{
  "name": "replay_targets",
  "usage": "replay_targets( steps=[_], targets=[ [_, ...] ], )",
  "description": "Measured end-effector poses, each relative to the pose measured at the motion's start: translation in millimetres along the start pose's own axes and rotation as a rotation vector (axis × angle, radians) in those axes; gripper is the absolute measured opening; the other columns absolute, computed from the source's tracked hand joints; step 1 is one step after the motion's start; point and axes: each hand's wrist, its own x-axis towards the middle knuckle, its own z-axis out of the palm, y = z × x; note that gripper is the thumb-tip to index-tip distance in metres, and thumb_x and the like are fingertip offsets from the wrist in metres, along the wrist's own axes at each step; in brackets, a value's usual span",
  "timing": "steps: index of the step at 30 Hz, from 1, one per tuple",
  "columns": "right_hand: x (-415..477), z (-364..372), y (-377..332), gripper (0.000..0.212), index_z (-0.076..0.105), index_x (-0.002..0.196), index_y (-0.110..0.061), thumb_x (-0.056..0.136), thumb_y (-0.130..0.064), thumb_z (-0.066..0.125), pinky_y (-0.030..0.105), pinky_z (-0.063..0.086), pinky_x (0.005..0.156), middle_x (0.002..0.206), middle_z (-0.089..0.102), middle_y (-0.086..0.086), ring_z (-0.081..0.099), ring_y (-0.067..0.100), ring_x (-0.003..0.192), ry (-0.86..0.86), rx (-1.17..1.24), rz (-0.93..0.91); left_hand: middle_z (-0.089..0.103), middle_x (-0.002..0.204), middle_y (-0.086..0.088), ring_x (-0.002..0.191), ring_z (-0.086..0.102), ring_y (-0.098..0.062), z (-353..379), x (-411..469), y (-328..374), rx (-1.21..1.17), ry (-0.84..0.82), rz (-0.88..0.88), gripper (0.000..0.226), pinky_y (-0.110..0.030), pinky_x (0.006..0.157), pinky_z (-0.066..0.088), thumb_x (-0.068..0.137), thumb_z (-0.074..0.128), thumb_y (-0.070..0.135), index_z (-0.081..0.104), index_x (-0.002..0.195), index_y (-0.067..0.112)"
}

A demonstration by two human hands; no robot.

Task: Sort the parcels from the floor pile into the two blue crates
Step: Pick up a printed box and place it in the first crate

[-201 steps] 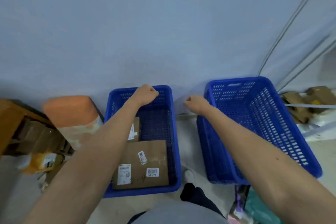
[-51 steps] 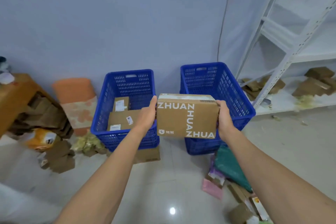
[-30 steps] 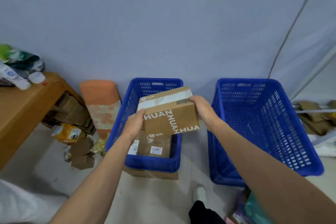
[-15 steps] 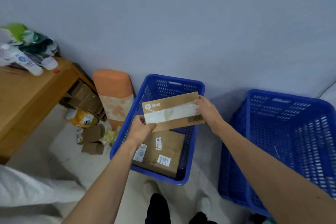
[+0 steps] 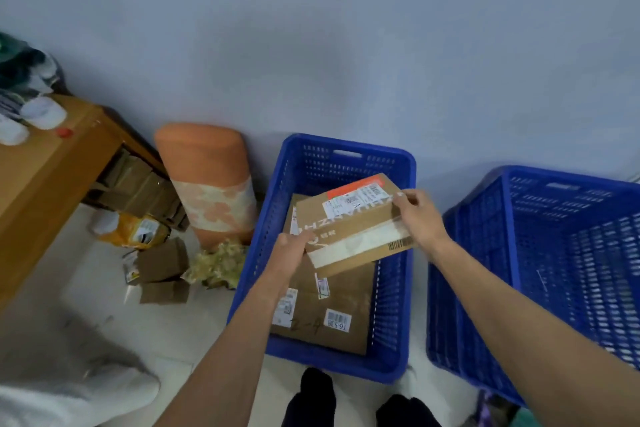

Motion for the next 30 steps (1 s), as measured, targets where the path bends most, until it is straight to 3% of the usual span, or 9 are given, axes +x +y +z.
replay_targets(
  steps=[2, 3, 7, 9, 12, 14, 19, 24, 30],
  targets=[
    [13, 8, -2, 0.026, 0.053, 0.118, -0.028, 0.098, -0.044, 0.049, 0.046, 0.058, 0.083, 0.104, 0.067, -0.005, 0.07, 0.018, 0.087, 0.003, -0.045, 0.028, 0.051, 0.089, 0.001, 0.082, 0.056, -0.014, -1, -1, 4, 0.053, -0.055, -0.014, 0.042, -0.035, 0.082, 0.048, 0.077, 0.072, 0.051, 0.045, 0.085, 0.02],
    [21, 10, -3, 0.025, 0.052, 0.118, -0.027, 0.098, -0.042, 0.049, 0.043, 0.058, 0.081, 0.105, 0.067, -0.004, 0.069, 0.017, 0.086, 0.003, -0.072, 0.04, 0.054, 0.096, 0.003, 0.09, 0.057, -0.011, -1, 3, 2, 0.051, -0.068, -0.027, 0.041, -0.035, 0.089, 0.049, 0.08, 0.073, 0.05, 0.048, 0.091, 0.02],
    [53, 13, -1, 0.021, 0.051, 0.116, -0.022, 0.1, -0.034, 0.049, 0.03, 0.047, 0.067, 0.102, 0.065, -0.005, 0.062, 0.009, 0.084, -0.003, -0.212, 0.035, 0.059, 0.123, 0.008, 0.115, 0.06, -0.015, 14, 28, -14, -0.05, -0.107, -0.073, 0.082, -0.042, 0.107, 0.046, 0.07, 0.075, 0.069, 0.046, 0.132, 0.025],
    [73, 16, 2, 0.022, 0.051, 0.115, -0.022, 0.099, -0.038, 0.05, 0.026, 0.042, 0.059, 0.102, 0.064, -0.005, 0.06, 0.007, 0.08, -0.016, -0.314, 0.026, 0.06, 0.127, 0.007, 0.117, 0.059, -0.016, 28, 42, -18, -0.057, -0.105, -0.08, 0.075, -0.04, 0.106, 0.046, 0.079, 0.076, 0.057, 0.045, 0.14, 0.026],
    [106, 26, 10, 0.028, 0.053, 0.111, -0.024, 0.092, -0.042, 0.042, 0.03, 0.043, 0.061, 0.112, 0.063, -0.001, 0.062, 0.012, 0.081, -0.039, -0.444, -0.044, 0.065, 0.121, 0.002, 0.106, 0.062, -0.013, 53, 65, -20, -0.048, -0.095, -0.091, 0.058, -0.03, 0.089, 0.051, 0.082, 0.08, 0.026, 0.052, 0.132, 0.019],
    [128, 33, 16, 0.039, 0.054, 0.125, -0.027, 0.091, -0.04, 0.038, 0.035, 0.048, 0.076, 0.124, 0.057, -0.001, 0.062, 0.018, 0.094, -0.066, -0.509, -0.091, 0.066, 0.115, -0.001, 0.099, 0.063, -0.011, 65, 85, -22, -0.052, -0.057, -0.111, 0.055, -0.025, 0.075, 0.05, 0.077, 0.081, 0.014, 0.053, 0.125, 0.015],
    [178, 48, 30, 0.045, 0.044, 0.139, -0.034, 0.096, -0.023, 0.042, 0.04, 0.048, 0.087, 0.125, 0.045, -0.006, 0.055, 0.018, 0.103, -0.113, -0.61, -0.178, 0.071, 0.095, -0.005, 0.098, 0.067, -0.019, 96, 130, -36, -0.084, -0.047, -0.194, 0.015, -0.036, 0.096, 0.053, 0.082, 0.075, 0.009, 0.065, 0.091, 0.013],
    [222, 77, 57, 0.057, 0.038, 0.143, -0.032, 0.09, -0.015, 0.047, 0.045, 0.05, 0.085, 0.13, 0.043, -0.001, 0.051, 0.024, 0.111, -0.228, -0.736, -0.175, 0.071, 0.113, -0.008, 0.101, 0.07, -0.018, 126, 166, -70, -0.146, -0.092, -0.363, 0.028, -0.03, 0.085, 0.059, 0.086, 0.072, 0.019, 0.068, 0.112, 0.008],
    [265, 115, 81, 0.054, 0.044, 0.14, -0.028, 0.09, -0.011, 0.05, 0.046, 0.049, 0.089, 0.118, 0.044, 0.0, 0.049, 0.028, 0.111, -0.4, -0.777, -0.23, 0.074, 0.111, -0.006, 0.087, 0.076, -0.017, 132, 189, -93, -0.168, -0.139, -0.452, 0.022, -0.03, 0.08, 0.061, 0.1, 0.055, 0.027, 0.066, 0.114, 0.014]
  ],
)
